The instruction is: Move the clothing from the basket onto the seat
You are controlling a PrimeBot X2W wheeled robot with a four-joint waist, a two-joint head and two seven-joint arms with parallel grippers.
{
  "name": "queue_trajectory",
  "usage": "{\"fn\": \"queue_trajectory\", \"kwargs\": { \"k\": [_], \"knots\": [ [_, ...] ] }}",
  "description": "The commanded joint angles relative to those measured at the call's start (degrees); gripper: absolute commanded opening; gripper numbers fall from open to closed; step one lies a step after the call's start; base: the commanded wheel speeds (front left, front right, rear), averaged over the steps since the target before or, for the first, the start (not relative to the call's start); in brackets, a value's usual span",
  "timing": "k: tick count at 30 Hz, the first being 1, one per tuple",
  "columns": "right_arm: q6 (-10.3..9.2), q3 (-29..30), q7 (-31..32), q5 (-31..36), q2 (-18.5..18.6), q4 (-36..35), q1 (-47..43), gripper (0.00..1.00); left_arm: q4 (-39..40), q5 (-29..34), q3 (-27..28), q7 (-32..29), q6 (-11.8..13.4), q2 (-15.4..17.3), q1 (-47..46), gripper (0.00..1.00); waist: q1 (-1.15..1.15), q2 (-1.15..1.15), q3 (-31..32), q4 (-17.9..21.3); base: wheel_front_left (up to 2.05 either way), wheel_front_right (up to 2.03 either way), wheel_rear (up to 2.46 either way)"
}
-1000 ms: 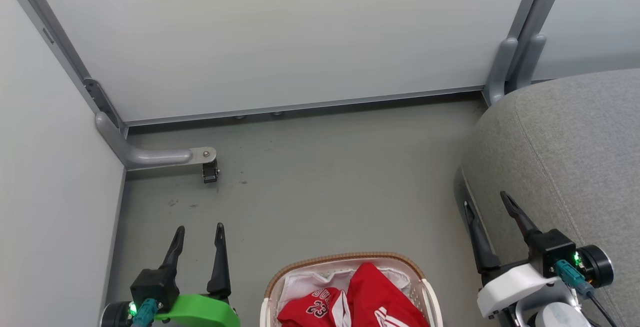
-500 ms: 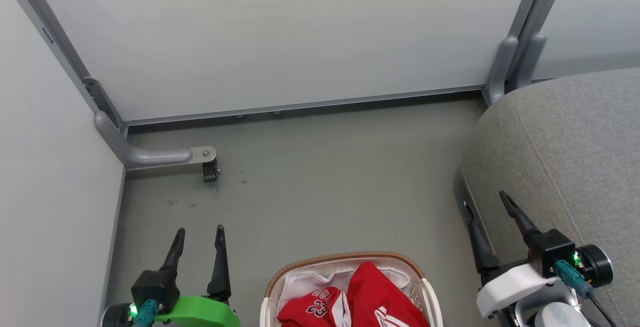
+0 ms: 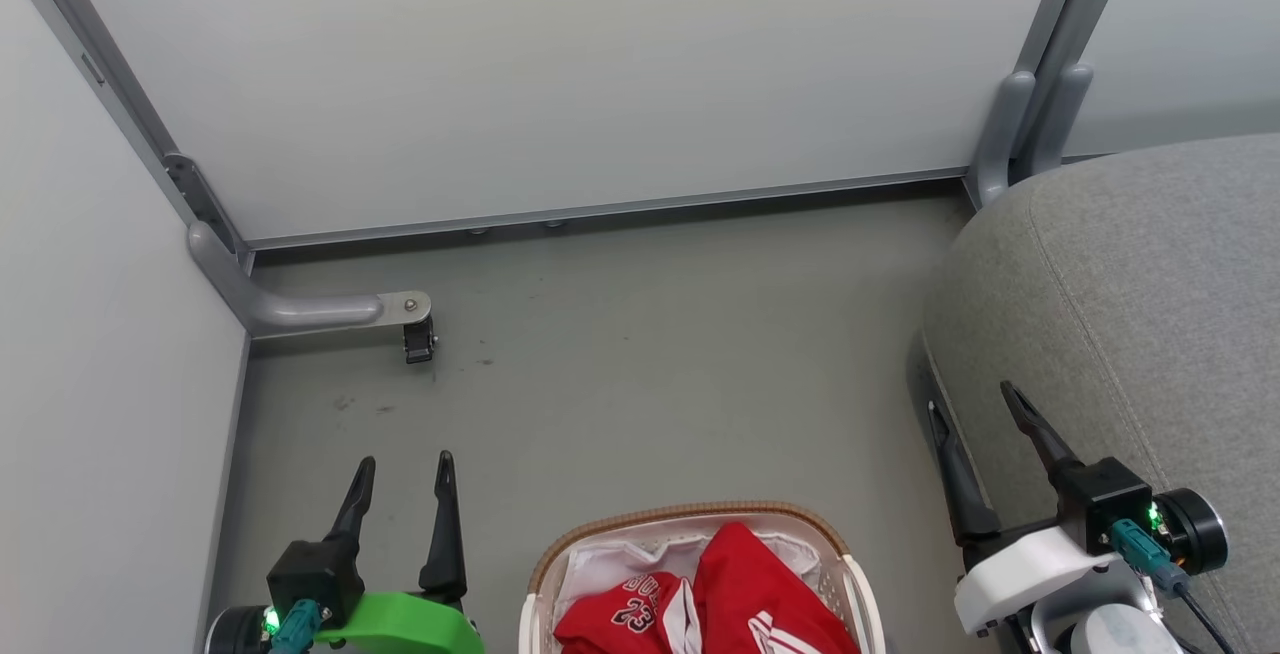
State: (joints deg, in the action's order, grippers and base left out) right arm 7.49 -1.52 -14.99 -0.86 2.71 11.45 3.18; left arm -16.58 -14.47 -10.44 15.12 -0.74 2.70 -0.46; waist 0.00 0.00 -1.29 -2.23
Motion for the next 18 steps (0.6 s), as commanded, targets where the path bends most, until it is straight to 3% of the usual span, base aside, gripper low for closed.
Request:
{"fn": "queue_trajectory", "kwargs": {
  "k": [1, 10, 18],
  "knots": [
    [0.01, 0.09, -0.3, 0.0, 0.33, -0.22, -0.09, 1.0, 0.1, -0.01, -0.06, 0.06, 0.15, 0.34, 0.36, 1.0, 0.0, 0.0, -0.12, 0.05, 0.0, 0.0, 0.0],
    [0.01, 0.84, -0.29, -0.07, 0.32, -2.19, 1.49, 1.0, 0.22, 0.24, -2.09, 0.06, -0.31, 0.33, -1.79, 1.0, 0.0, 0.0, -2.82, 0.69, 0.0, 0.0, 0.0],
    [0.0, 3.98, -0.29, 1.13, 0.3, -5.94, 5.75, 1.0, -2.46, 3.19, -8.15, 0.06, -1.8, 0.32, -7.68, 1.0, 0.0, 0.0, -11.45, 2.83, 0.0, 0.0, 0.0]
  ]
}}
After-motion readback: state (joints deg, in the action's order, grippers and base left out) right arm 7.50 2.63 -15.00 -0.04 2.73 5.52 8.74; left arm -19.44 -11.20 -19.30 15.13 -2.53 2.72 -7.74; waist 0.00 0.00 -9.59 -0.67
